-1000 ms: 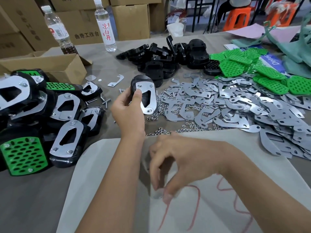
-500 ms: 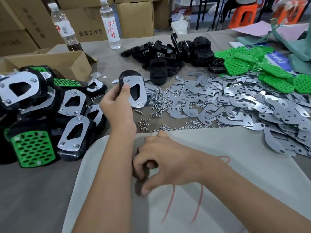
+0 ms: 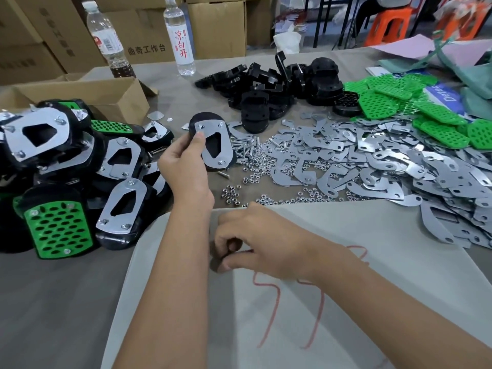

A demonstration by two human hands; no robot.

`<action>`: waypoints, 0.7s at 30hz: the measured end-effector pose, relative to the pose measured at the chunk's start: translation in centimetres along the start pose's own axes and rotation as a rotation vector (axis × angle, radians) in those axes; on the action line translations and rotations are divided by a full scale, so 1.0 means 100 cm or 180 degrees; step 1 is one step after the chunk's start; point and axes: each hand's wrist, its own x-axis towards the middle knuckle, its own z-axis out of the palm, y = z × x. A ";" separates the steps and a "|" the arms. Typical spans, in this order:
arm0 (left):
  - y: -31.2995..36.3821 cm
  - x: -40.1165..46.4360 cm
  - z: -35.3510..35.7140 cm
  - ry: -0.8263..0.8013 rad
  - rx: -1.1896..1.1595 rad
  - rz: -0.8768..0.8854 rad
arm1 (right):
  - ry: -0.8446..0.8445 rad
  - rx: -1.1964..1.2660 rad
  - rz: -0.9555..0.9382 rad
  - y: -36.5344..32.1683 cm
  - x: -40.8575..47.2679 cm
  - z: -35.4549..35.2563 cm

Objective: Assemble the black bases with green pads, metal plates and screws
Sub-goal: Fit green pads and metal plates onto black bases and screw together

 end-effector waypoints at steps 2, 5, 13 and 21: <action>-0.001 -0.002 0.001 -0.0043 0.0105 -0.0079 | 0.0330 0.0194 0.0048 0.006 0.000 -0.006; -0.003 -0.006 0.004 -0.0319 0.0431 -0.0156 | 0.1087 0.0708 0.0336 0.020 -0.004 -0.022; -0.011 -0.024 0.014 -0.1745 0.1455 -0.0508 | 0.2889 0.1338 0.0828 0.065 -0.020 -0.056; -0.012 -0.040 0.021 -0.2180 0.1479 -0.0292 | 0.3078 0.0764 0.0774 0.071 -0.014 -0.053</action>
